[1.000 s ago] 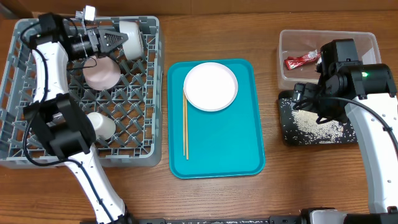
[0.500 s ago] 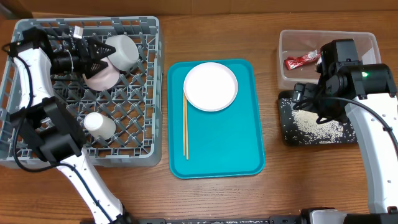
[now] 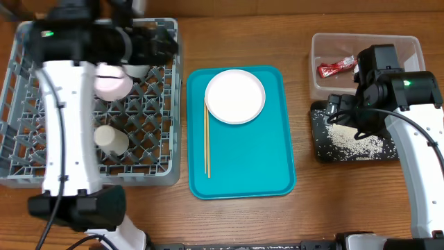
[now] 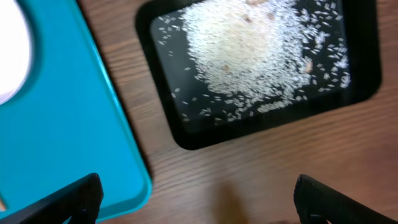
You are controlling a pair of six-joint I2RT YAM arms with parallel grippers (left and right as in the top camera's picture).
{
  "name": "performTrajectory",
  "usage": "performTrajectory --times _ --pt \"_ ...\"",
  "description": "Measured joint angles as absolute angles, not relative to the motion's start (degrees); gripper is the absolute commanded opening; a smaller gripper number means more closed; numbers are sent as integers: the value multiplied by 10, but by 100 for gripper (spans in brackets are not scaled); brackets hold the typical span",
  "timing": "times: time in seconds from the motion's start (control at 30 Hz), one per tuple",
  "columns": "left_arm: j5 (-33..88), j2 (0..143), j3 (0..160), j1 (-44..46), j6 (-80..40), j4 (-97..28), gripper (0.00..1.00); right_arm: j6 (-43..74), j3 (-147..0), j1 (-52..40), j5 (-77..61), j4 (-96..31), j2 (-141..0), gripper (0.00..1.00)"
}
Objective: Sort waste into correct bins and load items into the dishwasher
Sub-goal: 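Reach the left gripper down to the wooden chopsticks on the tray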
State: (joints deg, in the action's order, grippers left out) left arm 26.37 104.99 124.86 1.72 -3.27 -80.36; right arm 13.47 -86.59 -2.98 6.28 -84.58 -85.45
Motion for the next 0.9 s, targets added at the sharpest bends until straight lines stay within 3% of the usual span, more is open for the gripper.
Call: performTrajectory --times 0.3,0.57,0.9 --pt "88 1133 1241 247 -271 -925 100 135 -866 -30 82 -851 -854 100" --pt "-39 1145 1235 357 -539 -966 100 144 -866 -30 82 -862 -854 100" --pt "-108 1145 1140 432 -628 -955 100 148 -866 -30 81 -864 -854 100"
